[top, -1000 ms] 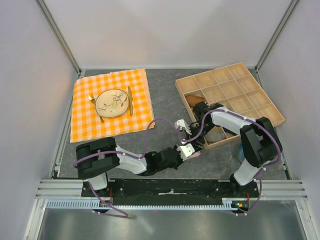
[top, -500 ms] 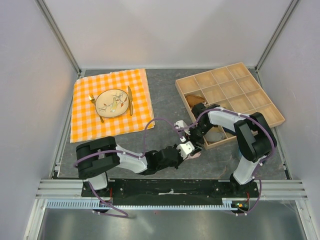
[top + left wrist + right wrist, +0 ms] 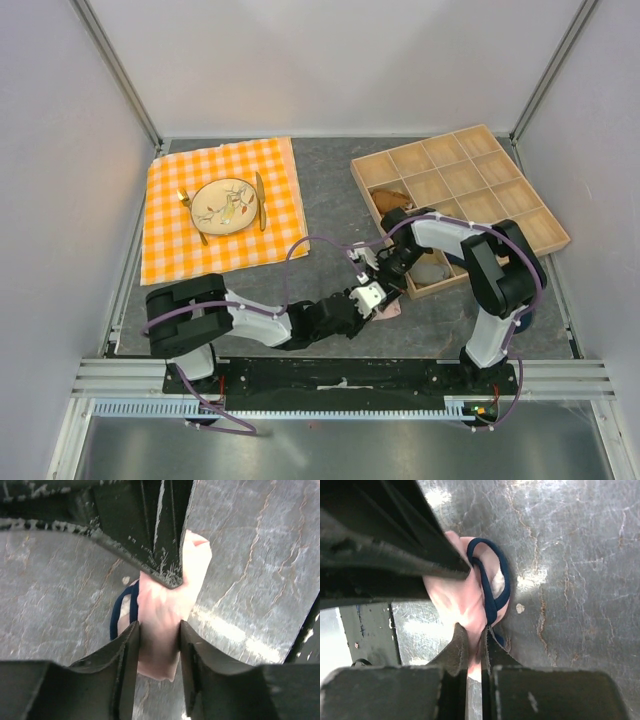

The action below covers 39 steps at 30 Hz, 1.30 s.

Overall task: Roll the underwear
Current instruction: Pick up the underwear from the center of the board, then place the underwear in the storage box.

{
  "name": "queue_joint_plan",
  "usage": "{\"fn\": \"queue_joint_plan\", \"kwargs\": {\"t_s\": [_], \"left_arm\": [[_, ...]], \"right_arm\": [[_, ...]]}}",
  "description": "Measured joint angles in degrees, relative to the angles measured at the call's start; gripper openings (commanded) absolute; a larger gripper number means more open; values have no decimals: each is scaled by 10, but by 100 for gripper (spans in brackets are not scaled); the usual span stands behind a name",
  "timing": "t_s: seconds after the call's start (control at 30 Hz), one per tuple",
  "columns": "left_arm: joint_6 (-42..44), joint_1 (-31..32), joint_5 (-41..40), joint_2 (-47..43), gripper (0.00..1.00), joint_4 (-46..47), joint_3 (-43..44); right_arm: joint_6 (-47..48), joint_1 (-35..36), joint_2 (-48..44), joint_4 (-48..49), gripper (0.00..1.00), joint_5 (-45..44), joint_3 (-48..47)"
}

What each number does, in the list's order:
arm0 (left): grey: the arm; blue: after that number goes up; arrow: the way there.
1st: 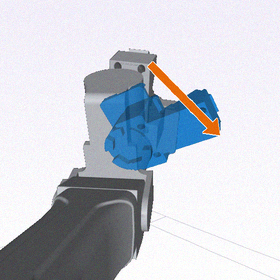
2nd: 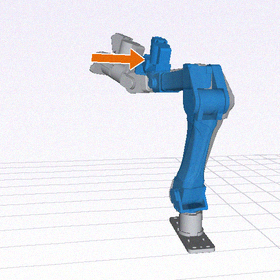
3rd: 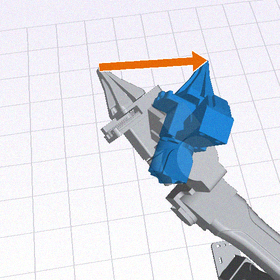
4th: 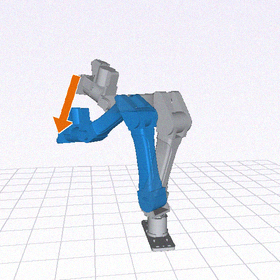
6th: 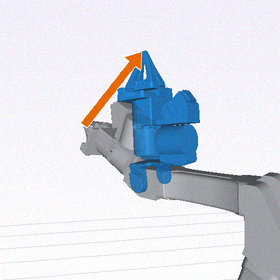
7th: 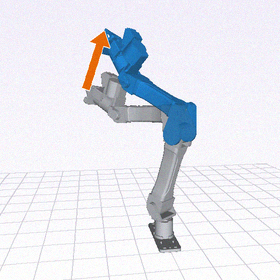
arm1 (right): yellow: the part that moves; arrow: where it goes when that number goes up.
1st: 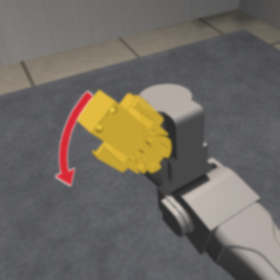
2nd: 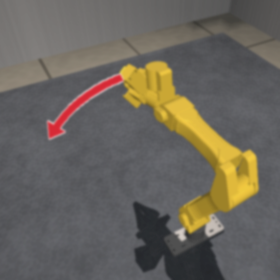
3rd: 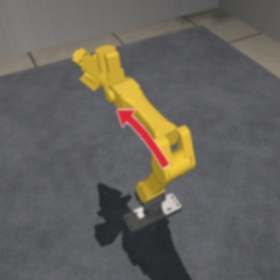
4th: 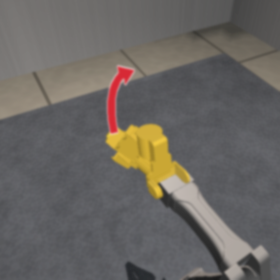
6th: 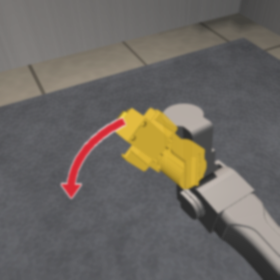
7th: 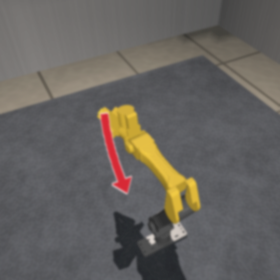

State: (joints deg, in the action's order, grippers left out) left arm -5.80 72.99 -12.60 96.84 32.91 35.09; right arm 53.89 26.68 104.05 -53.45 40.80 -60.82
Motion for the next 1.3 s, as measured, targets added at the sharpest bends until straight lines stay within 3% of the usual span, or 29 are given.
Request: {"fn": "queue_joint_plan", "kwargs": {"t_s": [0.13, 0.33, 0.63, 0.77, 0.93, 1.13, 1.3], "left_arm": [[-12, 0, -10, -42, 60, -49, -28], [-15, 0, -24, -170, 62, -149, -83], [-17, -11, -40, -383, 66, -264, -92], [-17, -27, -49, -461, 72, -339, -82], [-17, -31, -67, -531, 82, -415, -41], [-10, -32, -86, -526, 86, -527, 60], [11, -32, -124, -523, 88, -597, 91]], "right_arm": [[14, 5, -2, -4, 0, 14, 0], [37, 1, -21, -19, 0, 15, 0], [56, -38, -61, -61, 0, 35, -50], [63, -76, -66, -88, 0, 35, -110], [62, -181, -55, -106, 0, 14, -232], [11, -282, 42, -68, 0, -48, -393], [-45, -291, 137, -17, 0, -107, -458]]}}
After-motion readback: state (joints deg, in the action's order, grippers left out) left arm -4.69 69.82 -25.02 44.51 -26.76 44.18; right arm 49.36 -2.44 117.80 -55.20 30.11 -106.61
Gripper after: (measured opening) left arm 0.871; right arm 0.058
